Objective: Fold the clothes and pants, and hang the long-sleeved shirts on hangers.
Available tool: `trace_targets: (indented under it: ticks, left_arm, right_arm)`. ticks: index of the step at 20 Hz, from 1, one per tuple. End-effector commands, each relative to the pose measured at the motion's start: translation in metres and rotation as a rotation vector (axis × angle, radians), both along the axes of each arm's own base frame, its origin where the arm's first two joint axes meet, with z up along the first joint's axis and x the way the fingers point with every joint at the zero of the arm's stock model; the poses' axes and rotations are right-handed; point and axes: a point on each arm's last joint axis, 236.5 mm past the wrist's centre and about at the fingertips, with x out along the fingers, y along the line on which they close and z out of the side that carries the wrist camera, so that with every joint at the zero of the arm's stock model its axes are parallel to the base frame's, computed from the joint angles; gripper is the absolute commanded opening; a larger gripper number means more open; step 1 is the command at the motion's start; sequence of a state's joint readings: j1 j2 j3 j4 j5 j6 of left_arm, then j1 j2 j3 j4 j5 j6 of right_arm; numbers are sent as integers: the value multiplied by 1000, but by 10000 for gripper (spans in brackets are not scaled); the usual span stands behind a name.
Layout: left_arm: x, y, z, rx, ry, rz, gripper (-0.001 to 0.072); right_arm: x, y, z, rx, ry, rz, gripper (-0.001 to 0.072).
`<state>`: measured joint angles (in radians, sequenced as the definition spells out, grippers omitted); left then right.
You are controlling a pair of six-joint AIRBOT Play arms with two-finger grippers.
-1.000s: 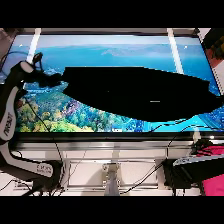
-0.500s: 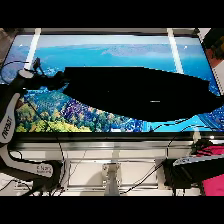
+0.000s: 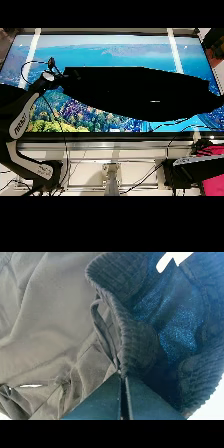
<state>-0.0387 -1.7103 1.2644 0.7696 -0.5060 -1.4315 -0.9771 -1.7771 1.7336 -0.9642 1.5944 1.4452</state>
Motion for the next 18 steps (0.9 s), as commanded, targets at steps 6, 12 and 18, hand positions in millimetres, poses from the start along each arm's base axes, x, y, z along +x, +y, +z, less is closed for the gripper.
trace_targets:
  ticks: [6, 12, 18]
  left_arm:
    - [-14, 8, -15, 2, 94, 2, 288]
    - [-14, 11, -16, -8, 102, 17, 120]
    - [-9, 17, -14, -2, 85, 31, 6]
  right_arm:
    - [3, -3, 0, -15, -12, 0, 16]
    - [6, -1, 3, -10, -35, 9, 16]
    - [9, -1, 5, -6, -47, 6, 16]
